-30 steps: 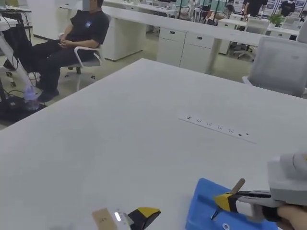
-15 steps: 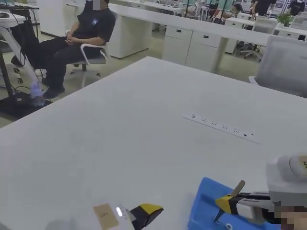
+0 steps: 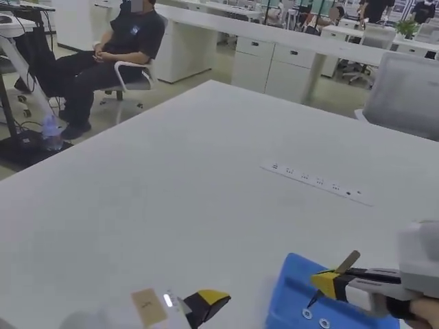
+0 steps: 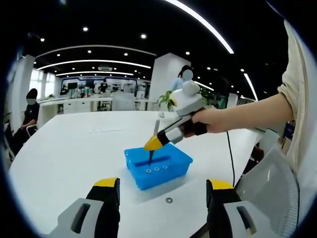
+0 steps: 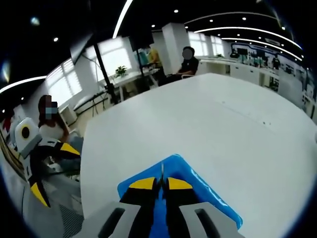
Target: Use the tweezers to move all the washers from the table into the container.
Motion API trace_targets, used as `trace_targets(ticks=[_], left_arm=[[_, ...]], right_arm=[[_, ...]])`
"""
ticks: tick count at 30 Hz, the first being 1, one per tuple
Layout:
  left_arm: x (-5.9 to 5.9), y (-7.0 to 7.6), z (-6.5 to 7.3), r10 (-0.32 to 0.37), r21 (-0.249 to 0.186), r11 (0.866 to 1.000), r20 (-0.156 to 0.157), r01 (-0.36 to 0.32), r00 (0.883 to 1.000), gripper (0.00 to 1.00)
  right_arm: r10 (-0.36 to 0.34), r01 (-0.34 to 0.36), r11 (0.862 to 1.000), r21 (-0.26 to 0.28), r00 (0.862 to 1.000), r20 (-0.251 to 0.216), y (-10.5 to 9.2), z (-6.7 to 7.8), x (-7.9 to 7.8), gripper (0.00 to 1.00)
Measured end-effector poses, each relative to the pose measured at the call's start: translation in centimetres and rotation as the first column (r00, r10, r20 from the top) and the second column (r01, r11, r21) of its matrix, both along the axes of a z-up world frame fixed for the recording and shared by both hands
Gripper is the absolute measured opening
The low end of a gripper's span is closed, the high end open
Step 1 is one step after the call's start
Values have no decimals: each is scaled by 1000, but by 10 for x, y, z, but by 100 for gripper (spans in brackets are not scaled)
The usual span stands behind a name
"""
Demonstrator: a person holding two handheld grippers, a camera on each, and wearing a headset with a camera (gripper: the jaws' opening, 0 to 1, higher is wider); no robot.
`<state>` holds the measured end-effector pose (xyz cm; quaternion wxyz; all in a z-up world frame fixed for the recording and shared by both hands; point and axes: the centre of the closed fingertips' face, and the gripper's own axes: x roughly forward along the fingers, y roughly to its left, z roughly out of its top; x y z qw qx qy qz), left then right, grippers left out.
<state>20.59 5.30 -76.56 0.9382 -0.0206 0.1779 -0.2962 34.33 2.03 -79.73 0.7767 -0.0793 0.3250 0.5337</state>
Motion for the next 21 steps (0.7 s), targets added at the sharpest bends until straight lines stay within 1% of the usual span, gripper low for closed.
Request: trace_targets(ticks=[2, 3, 6, 8, 11, 16, 18, 21], left_arm=[[0, -1, 0, -3, 0, 1000, 1, 3, 1000, 71], [0, -1, 0, -4, 0, 1000, 1, 4, 1000, 71], [0, -1, 0, -4, 1, 1000, 2, 4, 1000, 71], [0, 0, 0, -3, 1, 1000, 2, 3, 1000, 71], [-1, -1, 0, -4, 2, 1000, 0, 4, 1000, 71], [-1, -2, -1, -6, 3, 1000, -4, 6, 1000, 71], [-1, -2, -1, -7, 3, 1000, -4, 7, 1000, 71], [-1, -2, -1, -9, 3, 1000, -6, 9, 1000, 71]], right_arm=[[-4, 4, 1000, 17, 1000, 1, -1, 7, -3, 4], [-13, 13, 999, 29, 1000, -6, 0, 10, -4, 4], [-37, 39, 995, 91, 999, -17, 2, 25, -7, 4], [-38, 39, 993, 107, 999, -15, 2, 31, -9, 4], [-35, 36, 991, 127, 999, -11, 3, 40, -16, 4], [-27, 30, 987, 155, 999, -25, 3, 46, -31, 4], [-21, 26, 987, 158, 999, -34, 2, 45, -36, 4], [-12, 21, 987, 161, 998, -56, 1, 40, -46, 4]])
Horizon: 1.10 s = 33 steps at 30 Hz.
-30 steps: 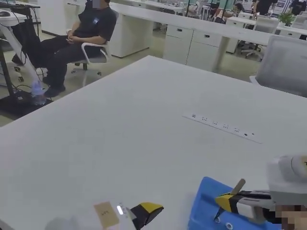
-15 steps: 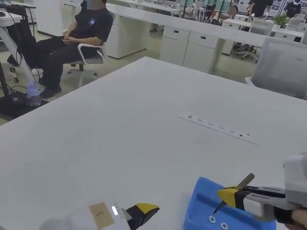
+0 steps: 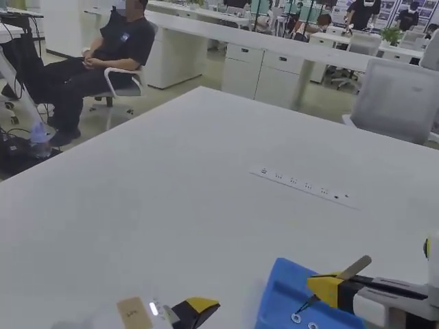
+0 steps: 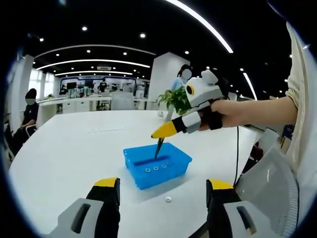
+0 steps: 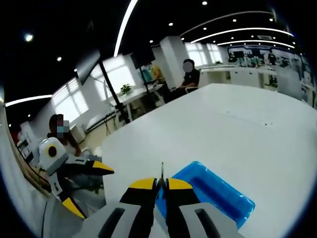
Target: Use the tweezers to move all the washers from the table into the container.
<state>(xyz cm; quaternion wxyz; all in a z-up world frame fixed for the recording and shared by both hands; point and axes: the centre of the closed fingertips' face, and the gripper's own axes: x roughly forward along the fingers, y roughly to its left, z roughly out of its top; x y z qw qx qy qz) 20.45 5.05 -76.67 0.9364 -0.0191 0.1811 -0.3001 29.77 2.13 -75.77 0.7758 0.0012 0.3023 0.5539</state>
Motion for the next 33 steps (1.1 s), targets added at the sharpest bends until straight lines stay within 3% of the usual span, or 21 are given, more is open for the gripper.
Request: trace_targets(ticks=[11, 13, 16, 22, 33], left_arm=[[-1, -1, -2, -3, 6, 1000, -5, 3, 1000, 71], [0, 0, -2, -1, 9, 1000, -4, 1, 1000, 71], [0, 0, -2, -2, 9, 1000, -6, 2, 1000, 71], [0, 1, -2, 1, 12, 1000, -6, -1, 1000, 70], [0, 1, -3, -1, 15, 1000, -10, 1, 1000, 70]], right_arm=[[23, -24, 1000, -7, 998, -62, 3, -23, -21, 4], [45, -46, 999, -24, 998, -54, 3, -30, -24, 4], [107, -109, 990, -90, 994, -29, 4, -46, -34, 4], [165, -168, 979, -117, 986, -38, 8, -60, -50, 4], [184, -191, 971, -147, 981, -60, 6, -75, -56, 4]])
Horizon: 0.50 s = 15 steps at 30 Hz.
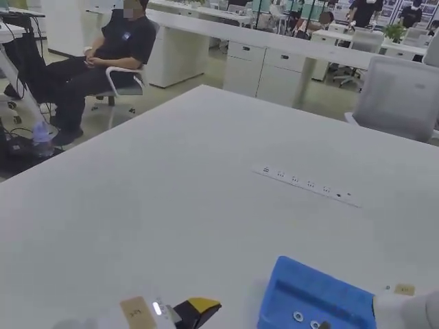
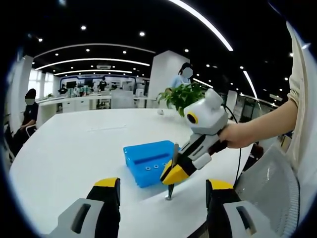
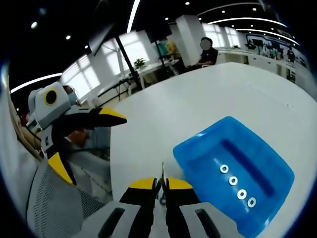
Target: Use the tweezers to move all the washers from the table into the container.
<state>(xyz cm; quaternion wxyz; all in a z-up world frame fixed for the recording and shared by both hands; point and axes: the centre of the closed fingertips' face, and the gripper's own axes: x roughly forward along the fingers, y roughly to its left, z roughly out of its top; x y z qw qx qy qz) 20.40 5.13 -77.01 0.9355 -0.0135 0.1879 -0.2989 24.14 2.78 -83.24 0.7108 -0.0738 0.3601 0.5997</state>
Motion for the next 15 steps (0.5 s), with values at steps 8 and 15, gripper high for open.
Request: trace_targets(ticks=[8, 15], left_arm=[[0, 0, -1, 0, 5, 1000, -1, 0, 1000, 70], [0, 0, -1, -1, 8, 1000, -5, 1, 1000, 70]], right_arm=[[37, -36, 999, -21, 999, 40, 1, -3, -8, 4], [92, -87, 995, -45, 986, 136, 3, -1, -15, 4]])
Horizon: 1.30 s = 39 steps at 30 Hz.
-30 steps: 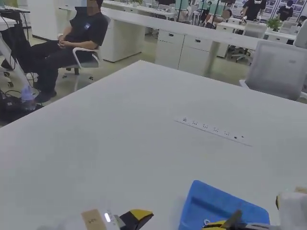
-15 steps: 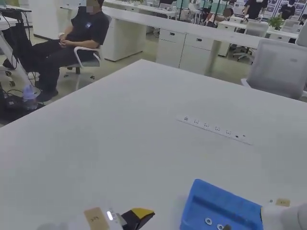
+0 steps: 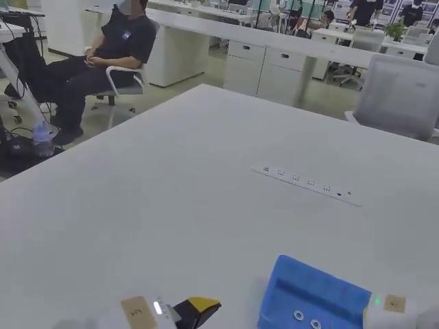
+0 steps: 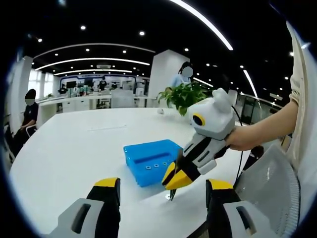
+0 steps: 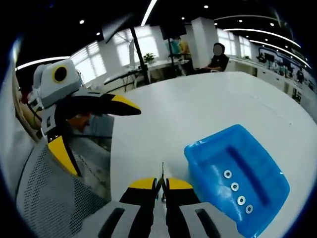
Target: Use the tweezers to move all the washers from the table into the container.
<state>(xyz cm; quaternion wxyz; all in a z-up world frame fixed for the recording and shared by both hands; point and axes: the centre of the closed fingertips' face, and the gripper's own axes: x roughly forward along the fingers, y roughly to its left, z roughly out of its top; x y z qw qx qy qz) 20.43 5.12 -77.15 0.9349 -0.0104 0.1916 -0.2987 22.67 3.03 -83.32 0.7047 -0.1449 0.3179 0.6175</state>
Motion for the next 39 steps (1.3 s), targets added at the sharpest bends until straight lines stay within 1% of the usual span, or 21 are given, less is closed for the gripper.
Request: trace_targets(ticks=[4, 7, 9, 10, 11, 14, 17, 20, 24, 27, 28, 31, 33, 36, 39], left_arm=[[-1, 0, 0, -2, 3, 1000, 1, 2, 1000, 70], [-1, 0, 0, -2, 2, 1000, 1, 2, 1000, 70], [-1, 0, -1, -3, 5, 1000, 0, 3, 1000, 70], [-1, 0, 0, -3, 4, 1000, 0, 3, 1000, 70], [-1, 0, 0, -1, 4, 1000, 0, 1, 1000, 70], [-1, 0, 0, 0, 3, 1000, 0, 0, 1000, 70], [-1, 0, -1, -2, 6, 1000, -1, 2, 1000, 70], [-1, 1, 0, 0, 4, 1000, 0, 0, 1000, 70], [-1, 1, 0, 0, 5, 1000, 2, 0, 1000, 70], [-1, 0, 0, -1, 6, 1000, 2, 1, 1000, 70], [-1, 1, 0, -1, 6, 1000, 2, 1, 1000, 70], [-1, 0, 0, 1, 4, 1000, 4, -1, 1000, 70], [-1, 0, 0, -1, 6, 1000, 3, 1, 1000, 70], [-1, 0, 0, 0, 7, 1000, 3, 0, 1000, 70], [-1, 0, 0, 0, 5, 1000, 4, 0, 1000, 70]], right_arm=[[-15, 14, 1000, 7, 1000, 17, -1, 2, 4, 4], [-20, 20, 1000, 4, 1000, 0, -1, 0, 4, 4], [-14, 14, 1000, -6, 1000, 8, -1, -3, 3, 4], [-16, 16, 1000, 5, 1000, 10, 0, -1, 3, 4], [-16, 16, 1000, 4, 1000, 5, 0, -2, 2, 4], [-8, 8, 1000, 0, 1000, 11, 0, -1, 1, 4], [-7, 7, 1000, 3, 1000, 2, 1, -1, 0, 4], [0, 0, 1000, 3, 1000, 5, 1, -1, -2, 4], [20, -20, 1000, -9, 999, 35, 1, -1, -3, 4], [15, -15, 1000, -10, 999, 51, -1, 0, -1, 4], [0, 0, 1000, -5, 999, 47, -2, 0, 1, 4], [-10, 10, 1000, 2, 999, 33, -2, 0, 2, 4], [1, -1, 1000, -7, 999, 41, -2, -2, 1, 4], [3, -3, 1000, 2, 999, 43, -2, -1, 0, 4], [22, -21, 1000, -15, 997, 75, -3, -1, 1, 4]])
